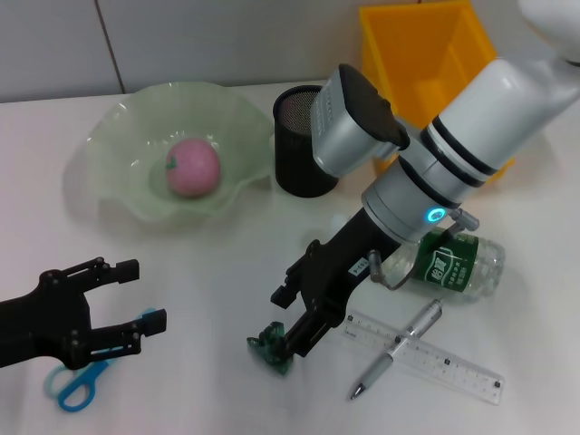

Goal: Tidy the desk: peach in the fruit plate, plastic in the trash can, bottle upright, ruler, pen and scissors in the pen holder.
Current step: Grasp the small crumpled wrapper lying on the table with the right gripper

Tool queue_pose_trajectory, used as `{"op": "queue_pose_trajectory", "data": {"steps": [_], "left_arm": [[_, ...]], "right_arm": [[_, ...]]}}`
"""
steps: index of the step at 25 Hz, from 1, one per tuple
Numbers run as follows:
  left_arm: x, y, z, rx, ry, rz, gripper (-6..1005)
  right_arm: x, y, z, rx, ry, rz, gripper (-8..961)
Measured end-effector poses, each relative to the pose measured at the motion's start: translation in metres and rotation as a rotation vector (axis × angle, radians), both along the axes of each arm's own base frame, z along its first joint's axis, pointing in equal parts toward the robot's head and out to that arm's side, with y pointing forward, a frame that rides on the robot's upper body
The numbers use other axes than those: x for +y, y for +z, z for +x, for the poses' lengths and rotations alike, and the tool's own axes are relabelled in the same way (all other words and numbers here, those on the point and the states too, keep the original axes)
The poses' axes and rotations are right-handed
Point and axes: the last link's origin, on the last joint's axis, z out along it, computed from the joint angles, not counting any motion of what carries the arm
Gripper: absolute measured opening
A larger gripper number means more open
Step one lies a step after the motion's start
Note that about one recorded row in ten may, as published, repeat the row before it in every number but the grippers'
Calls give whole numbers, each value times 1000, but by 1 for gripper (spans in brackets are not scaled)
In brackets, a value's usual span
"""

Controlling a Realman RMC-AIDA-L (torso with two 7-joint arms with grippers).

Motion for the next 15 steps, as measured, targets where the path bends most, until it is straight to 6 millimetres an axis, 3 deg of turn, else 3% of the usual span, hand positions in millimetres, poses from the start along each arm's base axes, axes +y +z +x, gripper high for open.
{"op": "queue_pose_trajectory", "data": {"steps": [15], "left_arm": [[-2,-1,1,-6,-2,-6,847]], "right_arm": [[-1,-13,6,16,26,11,777]]}}
